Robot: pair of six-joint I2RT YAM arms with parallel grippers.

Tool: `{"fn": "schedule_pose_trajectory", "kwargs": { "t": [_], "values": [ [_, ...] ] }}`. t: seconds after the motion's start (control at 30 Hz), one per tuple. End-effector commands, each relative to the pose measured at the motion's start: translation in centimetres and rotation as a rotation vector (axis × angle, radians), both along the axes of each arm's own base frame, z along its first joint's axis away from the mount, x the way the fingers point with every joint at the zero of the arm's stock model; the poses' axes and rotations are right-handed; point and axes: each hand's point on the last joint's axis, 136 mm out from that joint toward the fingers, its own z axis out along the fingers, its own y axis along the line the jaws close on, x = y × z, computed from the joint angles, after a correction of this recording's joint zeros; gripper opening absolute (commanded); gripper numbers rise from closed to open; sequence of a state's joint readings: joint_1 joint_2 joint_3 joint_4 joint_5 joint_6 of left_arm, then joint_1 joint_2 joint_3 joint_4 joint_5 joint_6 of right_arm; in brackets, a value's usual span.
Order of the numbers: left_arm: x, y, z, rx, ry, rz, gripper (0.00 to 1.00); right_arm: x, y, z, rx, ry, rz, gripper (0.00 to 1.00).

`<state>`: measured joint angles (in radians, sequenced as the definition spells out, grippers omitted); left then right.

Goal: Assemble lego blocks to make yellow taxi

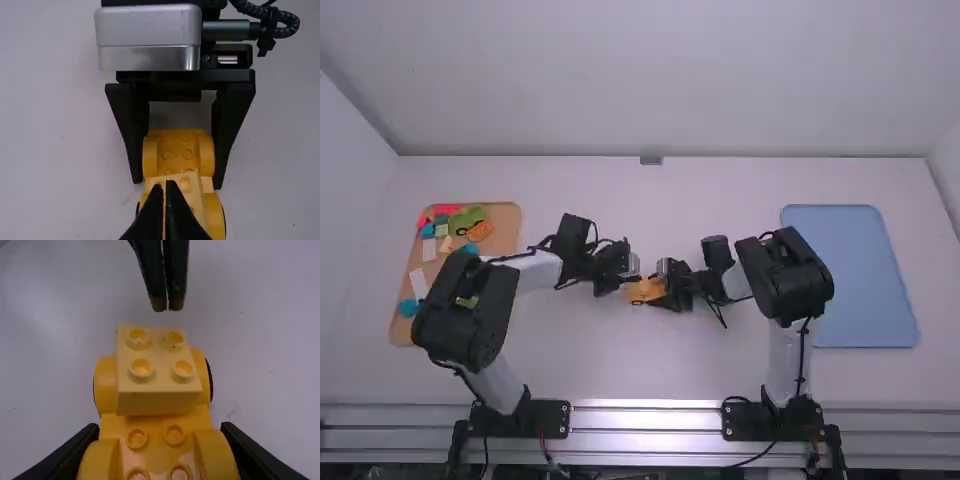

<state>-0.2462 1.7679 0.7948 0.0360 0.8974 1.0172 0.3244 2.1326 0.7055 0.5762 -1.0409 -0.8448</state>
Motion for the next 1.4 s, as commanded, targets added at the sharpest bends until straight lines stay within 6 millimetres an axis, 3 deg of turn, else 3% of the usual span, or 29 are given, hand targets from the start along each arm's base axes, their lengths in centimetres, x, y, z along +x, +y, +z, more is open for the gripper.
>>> {"fn": "schedule_pose_trajectory", "kwargs": {
  "t": [0.0,0.47,0.8,1.13,1.17,1.2,1.27,1.3,1.33,1.37],
  "values": [
    [-0.6,-0.3,0.1,-0.025,0.020,-0.019,0.02,-0.7,-0.2,-0.9,-0.019,0.032,-0.002,0.58],
    [-2.3,0.0,-1.8,0.019,0.081,-0.017,0.02,-0.7,-0.2,-0.9,-0.018,0.032,-0.002,0.58],
    [-1.9,0.8,-2.8,0.082,0.088,0.031,0.02,-0.7,-0.2,-0.8,-0.018,0.032,-0.002,0.58],
    [-1.8,-0.8,-0.2,-0.057,0.013,-0.048,0.06,-0.7,-0.2,-0.8,-0.018,0.031,-0.003,0.58],
    [-1.6,-1.0,0.4,-0.074,0.001,-0.057,0.22,-0.7,-0.2,-0.8,-0.017,0.030,-0.003,0.58],
    [-1.4,-1.1,1.1,-0.085,-0.011,-0.059,0.45,-0.7,-0.2,-0.9,-0.018,0.032,-0.002,0.58],
    [-1.1,-0.9,2.0,-0.098,-0.016,-0.056,0.45,-0.7,-0.2,-0.9,-0.018,0.033,-0.002,0.58],
    [-1.0,-0.7,2.5,-0.101,-0.016,-0.052,0.55,-0.7,-0.2,-0.9,-0.018,0.032,-0.003,0.58],
    [-0.9,-0.6,2.7,-0.091,-0.014,-0.045,0.94,-0.7,-0.2,-0.9,-0.018,0.032,-0.003,0.58],
    [-0.8,-0.5,2.4,-0.068,-0.009,-0.033,0.99,-0.7,-0.2,-0.8,-0.018,0.031,-0.002,0.58]
  ]
}}
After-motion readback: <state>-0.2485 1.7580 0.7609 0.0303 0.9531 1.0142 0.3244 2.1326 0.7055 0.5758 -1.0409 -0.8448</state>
